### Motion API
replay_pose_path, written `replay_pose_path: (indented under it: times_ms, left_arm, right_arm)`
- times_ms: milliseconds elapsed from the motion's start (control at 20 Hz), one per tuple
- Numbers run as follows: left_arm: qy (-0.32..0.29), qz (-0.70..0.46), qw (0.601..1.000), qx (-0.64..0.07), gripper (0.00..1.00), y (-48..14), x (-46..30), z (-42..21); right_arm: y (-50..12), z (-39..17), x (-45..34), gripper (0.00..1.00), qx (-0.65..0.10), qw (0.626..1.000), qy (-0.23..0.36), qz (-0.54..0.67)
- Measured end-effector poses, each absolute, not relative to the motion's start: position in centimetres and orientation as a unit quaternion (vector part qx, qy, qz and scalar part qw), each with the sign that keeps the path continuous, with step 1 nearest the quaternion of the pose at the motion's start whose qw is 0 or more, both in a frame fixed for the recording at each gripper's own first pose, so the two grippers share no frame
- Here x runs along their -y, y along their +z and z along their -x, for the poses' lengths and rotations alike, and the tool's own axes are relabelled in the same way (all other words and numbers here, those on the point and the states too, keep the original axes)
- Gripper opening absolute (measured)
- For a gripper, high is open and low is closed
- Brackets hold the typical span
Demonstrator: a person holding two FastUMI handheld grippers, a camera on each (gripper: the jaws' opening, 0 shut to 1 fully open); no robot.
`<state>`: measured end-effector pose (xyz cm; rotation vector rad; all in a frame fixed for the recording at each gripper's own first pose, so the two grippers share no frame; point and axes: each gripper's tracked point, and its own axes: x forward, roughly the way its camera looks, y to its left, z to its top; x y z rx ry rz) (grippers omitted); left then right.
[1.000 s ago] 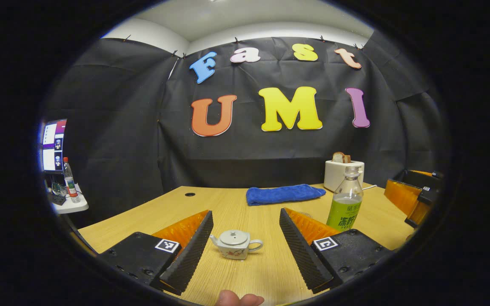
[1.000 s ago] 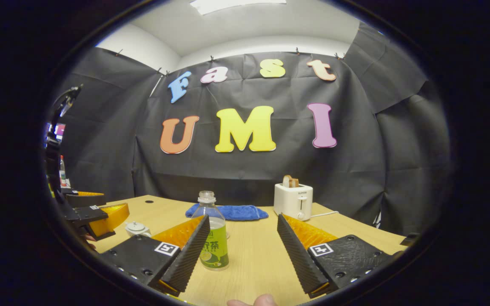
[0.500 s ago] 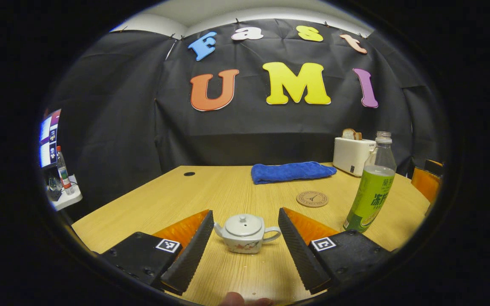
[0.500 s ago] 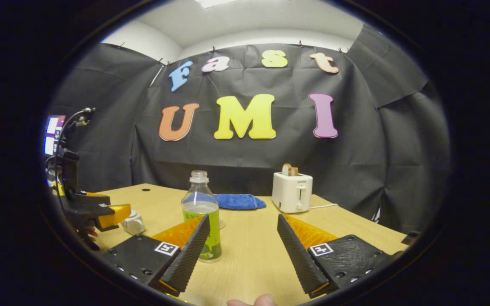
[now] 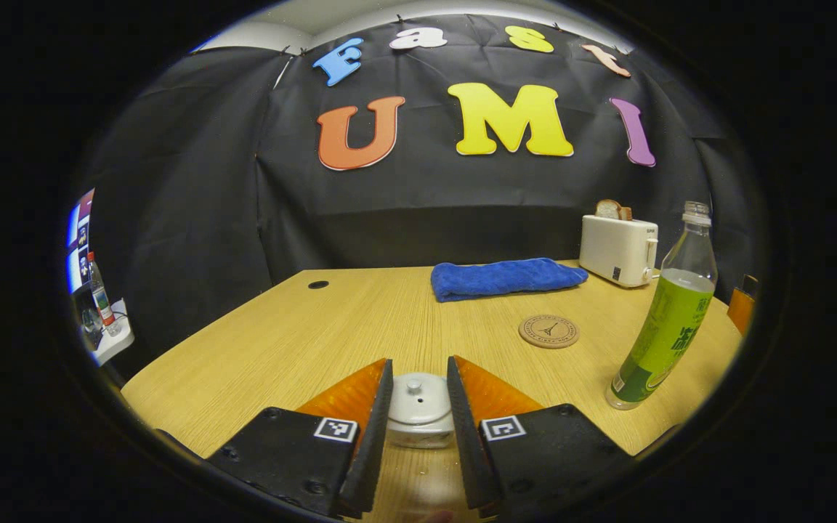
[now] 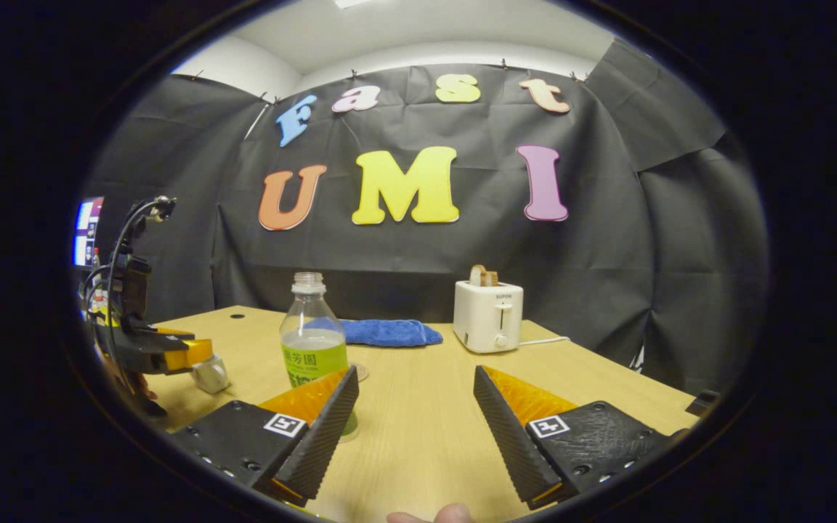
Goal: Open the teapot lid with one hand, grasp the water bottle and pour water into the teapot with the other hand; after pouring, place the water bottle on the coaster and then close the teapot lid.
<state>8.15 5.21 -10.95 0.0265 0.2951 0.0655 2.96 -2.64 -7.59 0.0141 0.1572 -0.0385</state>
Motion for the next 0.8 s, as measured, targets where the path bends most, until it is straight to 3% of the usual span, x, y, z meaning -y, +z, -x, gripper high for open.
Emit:
replay_pose_path:
  times_ms: [50, 200, 250, 350, 550, 800]
  left_arm:
    - [0.033, -0.015, 0.988, -0.148, 0.39, -10.9, -5.2, -8.2]
    - [0.045, -0.019, 0.988, -0.149, 0.27, -11.1, -5.7, -8.5]
    - [0.043, -0.021, 0.988, -0.149, 0.16, -11.0, -5.5, -8.4]
    - [0.038, -0.024, 0.988, -0.147, 0.1, -11.0, -5.4, -8.9]
    - [0.031, -0.01, 0.989, -0.142, 0.03, -10.9, -5.3, -8.9]
    - [0.02, 0.001, 0.992, -0.121, 0.03, -8.4, -5.4, -8.6]
  right_arm:
    - [-7.7, -3.1, 2.6, 0.95, -0.08, 0.997, -0.019, -0.007]
    - [-7.9, -3.3, 2.6, 0.97, -0.085, 0.996, -0.018, -0.007]
    - [-8.0, -3.3, 2.5, 0.95, -0.086, 0.996, -0.017, -0.007]
    - [-8.0, -3.3, 2.2, 0.95, -0.087, 0.996, -0.014, -0.006]
    - [-8.3, -3.5, 1.4, 0.95, -0.091, 0.996, -0.001, 0.002]
    - [-8.2, -3.4, -0.1, 0.95, -0.092, 0.996, 0.018, 0.003]
